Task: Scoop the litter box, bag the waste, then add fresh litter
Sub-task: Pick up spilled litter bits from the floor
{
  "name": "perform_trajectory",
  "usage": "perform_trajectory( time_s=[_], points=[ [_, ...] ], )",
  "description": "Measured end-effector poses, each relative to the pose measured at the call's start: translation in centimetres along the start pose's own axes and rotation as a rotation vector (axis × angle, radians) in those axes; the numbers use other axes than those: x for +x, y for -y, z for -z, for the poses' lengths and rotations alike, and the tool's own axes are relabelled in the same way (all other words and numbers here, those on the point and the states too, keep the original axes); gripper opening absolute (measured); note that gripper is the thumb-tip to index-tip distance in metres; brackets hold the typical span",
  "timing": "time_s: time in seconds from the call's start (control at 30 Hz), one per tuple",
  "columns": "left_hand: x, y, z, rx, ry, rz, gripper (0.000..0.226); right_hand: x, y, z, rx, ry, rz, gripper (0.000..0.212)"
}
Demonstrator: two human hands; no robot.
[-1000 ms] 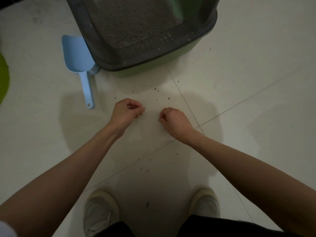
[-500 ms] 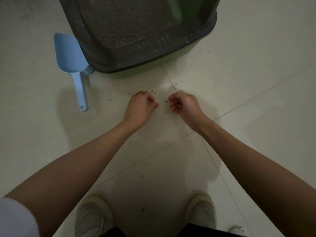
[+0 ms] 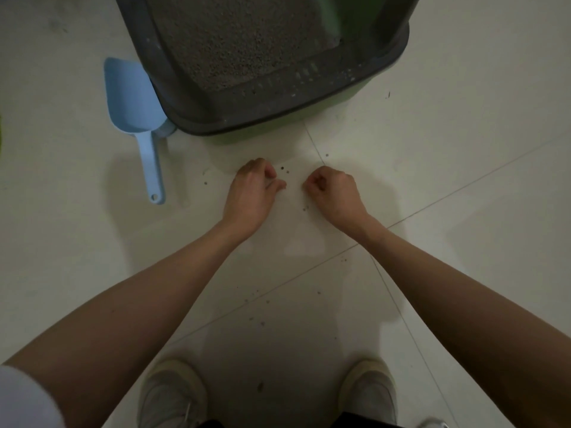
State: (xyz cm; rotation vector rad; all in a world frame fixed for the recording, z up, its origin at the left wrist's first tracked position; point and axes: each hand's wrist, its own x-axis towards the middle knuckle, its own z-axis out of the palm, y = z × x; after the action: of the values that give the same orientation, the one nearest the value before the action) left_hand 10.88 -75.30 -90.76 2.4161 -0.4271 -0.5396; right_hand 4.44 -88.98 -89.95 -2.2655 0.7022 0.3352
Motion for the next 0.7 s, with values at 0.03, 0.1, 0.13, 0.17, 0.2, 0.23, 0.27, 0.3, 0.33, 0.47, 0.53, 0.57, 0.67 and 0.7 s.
perform_trajectory(
  time_s=[0.03, 0.1, 0.13, 0.17, 0.2, 0.23, 0.27, 0.3, 0.33, 0.47, 0.53, 0.57, 0.67, 0.7],
  points=[
    [0.2, 0.0, 0.1, -0.022, -0.025, 0.001, 0.023, -0.1, 0.2, 0.1, 0.154, -0.010, -0.066, 0.012],
    [0.8, -0.2, 0.1, -0.029, -0.045, -0.013, 0.025, -0.2, 0.7, 0.5, 0.621, -0.006, -0.259, 0.013],
    [1.1, -0.3, 0.0, -0.021, -0.041, -0.031, 0.025, -0.2, 0.9, 0.8, 0.857, 0.011, -0.332, 0.017],
    [1.3, -0.4, -0.1, -0.004, -0.033, -0.055, 0.024, -0.1, 1.1, 1.1, 1.049, 0.035, -0.380, 0.020],
    [1.6, -0.4, -0.2, 0.019, -0.023, -0.078, 0.021, 0.0, 1.3, 1.4, 1.187, 0.062, -0.416, 0.022],
    [1.7, -0.4, -0.3, 0.038, -0.013, -0.093, 0.017, 0.0, 1.5, 1.6, 1.268, 0.089, -0.441, 0.023],
    [1.8, -0.2, -0.3, 0.053, -0.004, -0.102, 0.015, 0.1, 1.6, 1.8, 1.301, 0.114, -0.448, 0.024],
    [1.9, -0.2, -0.3, 0.068, 0.002, -0.111, 0.013, 0.2, 1.7, 1.9, 1.283, 0.132, -0.442, 0.025],
    [1.9, -0.1, -0.3, 0.082, 0.008, -0.122, 0.013, 0.3, 1.8, 1.8, 1.224, 0.139, -0.428, 0.024],
    [1.6, -0.7, 0.6, -0.059, -0.052, 0.039, 0.011, 1.1, 2.4, 0.7, 0.470, 0.075, -0.170, 0.012],
    [1.1, -0.8, 1.5, -0.339, -0.109, 0.275, 0.006, 1.7, 2.7, 0.0, 0.120, 0.048, 0.009, 0.019],
    [0.7, -0.6, 2.2, -0.550, -0.110, 0.374, 0.012, 2.0, 2.8, -0.4, 0.019, 0.049, 0.064, 0.023],
    [-1.1, 0.8, 3.8, -0.990, -0.082, 0.492, 0.024, 2.6, 3.0, -1.1, -0.098, 0.040, 0.109, 0.024],
    [-1.8, 1.5, 4.1, -1.018, -0.079, 0.500, 0.026, 2.7, 3.1, -1.4, -0.113, 0.031, 0.121, 0.022]
  ],
)
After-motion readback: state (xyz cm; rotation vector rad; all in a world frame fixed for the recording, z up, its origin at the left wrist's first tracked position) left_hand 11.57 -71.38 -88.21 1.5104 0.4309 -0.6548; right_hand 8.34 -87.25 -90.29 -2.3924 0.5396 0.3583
